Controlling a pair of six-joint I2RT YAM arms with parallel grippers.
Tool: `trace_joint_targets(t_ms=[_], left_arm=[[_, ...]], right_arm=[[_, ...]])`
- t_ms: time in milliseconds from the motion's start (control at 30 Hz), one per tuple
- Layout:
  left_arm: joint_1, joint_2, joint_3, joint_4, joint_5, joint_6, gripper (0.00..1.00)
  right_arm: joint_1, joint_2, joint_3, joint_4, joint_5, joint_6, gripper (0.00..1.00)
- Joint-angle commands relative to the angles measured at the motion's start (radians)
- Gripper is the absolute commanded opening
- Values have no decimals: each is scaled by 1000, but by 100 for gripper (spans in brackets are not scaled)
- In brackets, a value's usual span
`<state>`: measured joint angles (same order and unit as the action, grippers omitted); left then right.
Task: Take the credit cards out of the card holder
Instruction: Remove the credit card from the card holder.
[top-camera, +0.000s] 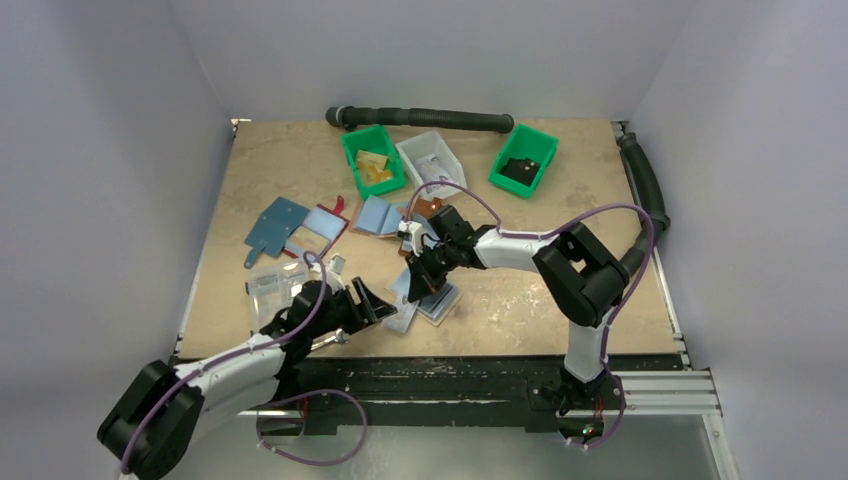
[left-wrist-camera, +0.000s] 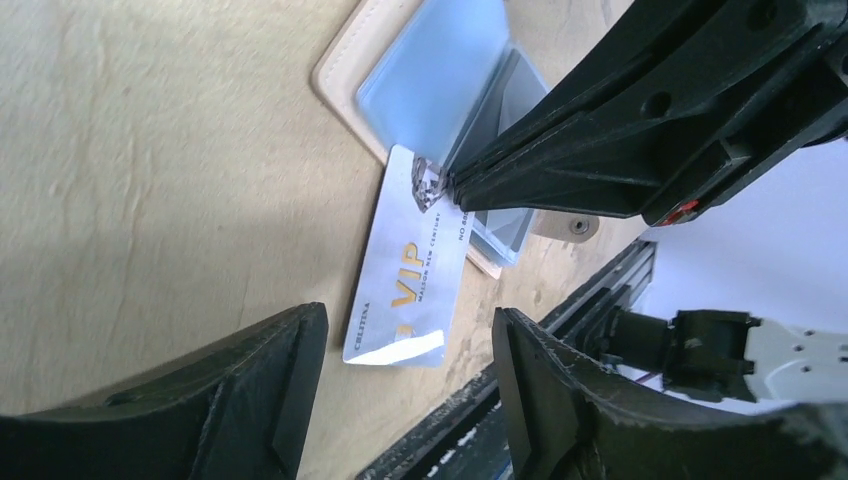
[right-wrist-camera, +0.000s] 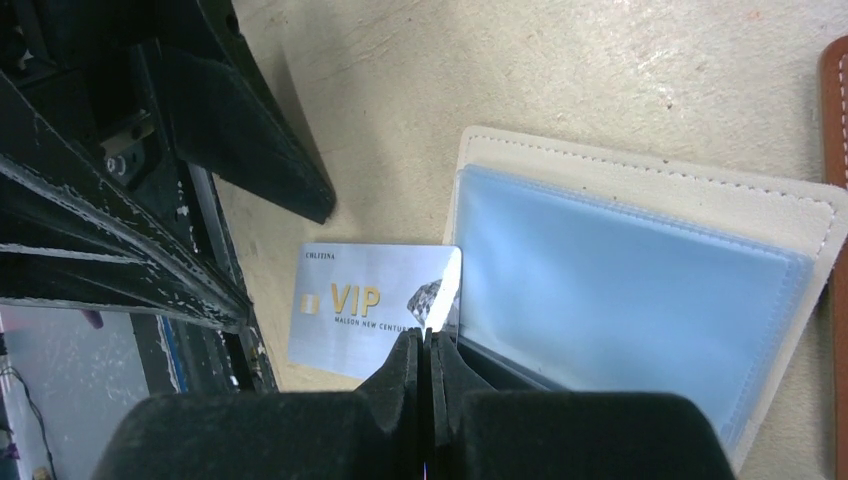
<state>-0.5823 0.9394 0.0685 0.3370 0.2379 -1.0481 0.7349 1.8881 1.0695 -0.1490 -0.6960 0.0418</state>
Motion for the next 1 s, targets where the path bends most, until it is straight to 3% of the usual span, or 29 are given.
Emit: trace_joint_targets(t_ms=[0, 200, 467, 967], left_arm=[[6, -83, -61, -186, -10, -176, 66], [6, -127, -97, -162, 55, -308, 66], [6, -53, -160, 0, 139, -407, 65], [6, 0, -198, 169, 79, -491, 61]], right_arm=[[8, 23, 20, -38, 28, -22, 0], [8, 22, 20, -40, 23, -22, 0], [8, 25, 20, -40, 6, -20, 0], [8, 23, 20, -40, -44, -18, 0]])
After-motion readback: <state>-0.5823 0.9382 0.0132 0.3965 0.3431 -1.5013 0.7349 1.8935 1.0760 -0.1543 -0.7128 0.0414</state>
